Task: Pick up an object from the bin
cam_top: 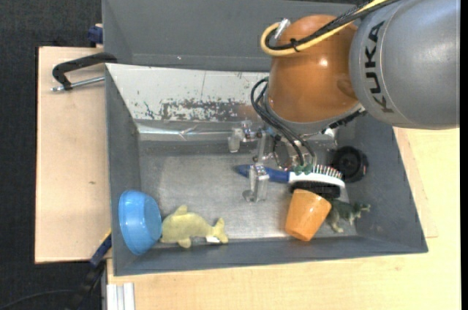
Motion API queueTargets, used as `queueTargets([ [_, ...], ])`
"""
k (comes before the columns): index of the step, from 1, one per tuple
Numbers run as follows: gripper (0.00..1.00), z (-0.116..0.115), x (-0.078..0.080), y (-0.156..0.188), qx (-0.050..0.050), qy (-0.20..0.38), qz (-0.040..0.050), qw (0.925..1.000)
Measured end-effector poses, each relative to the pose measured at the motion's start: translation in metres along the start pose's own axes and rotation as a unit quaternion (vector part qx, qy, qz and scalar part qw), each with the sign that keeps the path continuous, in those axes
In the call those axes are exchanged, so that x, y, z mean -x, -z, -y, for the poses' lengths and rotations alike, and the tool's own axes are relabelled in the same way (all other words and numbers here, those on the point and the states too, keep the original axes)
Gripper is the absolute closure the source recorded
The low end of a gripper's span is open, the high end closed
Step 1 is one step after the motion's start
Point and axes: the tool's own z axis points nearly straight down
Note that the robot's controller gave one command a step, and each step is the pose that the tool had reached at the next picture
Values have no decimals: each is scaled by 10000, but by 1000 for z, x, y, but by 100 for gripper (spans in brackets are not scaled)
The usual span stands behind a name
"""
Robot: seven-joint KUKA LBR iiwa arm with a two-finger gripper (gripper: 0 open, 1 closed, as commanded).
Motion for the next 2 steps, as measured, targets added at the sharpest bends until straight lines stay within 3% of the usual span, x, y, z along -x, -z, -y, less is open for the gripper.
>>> queueTargets([
  [1, 0, 58, 27, -28, -16, 134, 8, 9999],
  [2, 0, 60, 20, -128, 0, -490, -53, 9988],
])
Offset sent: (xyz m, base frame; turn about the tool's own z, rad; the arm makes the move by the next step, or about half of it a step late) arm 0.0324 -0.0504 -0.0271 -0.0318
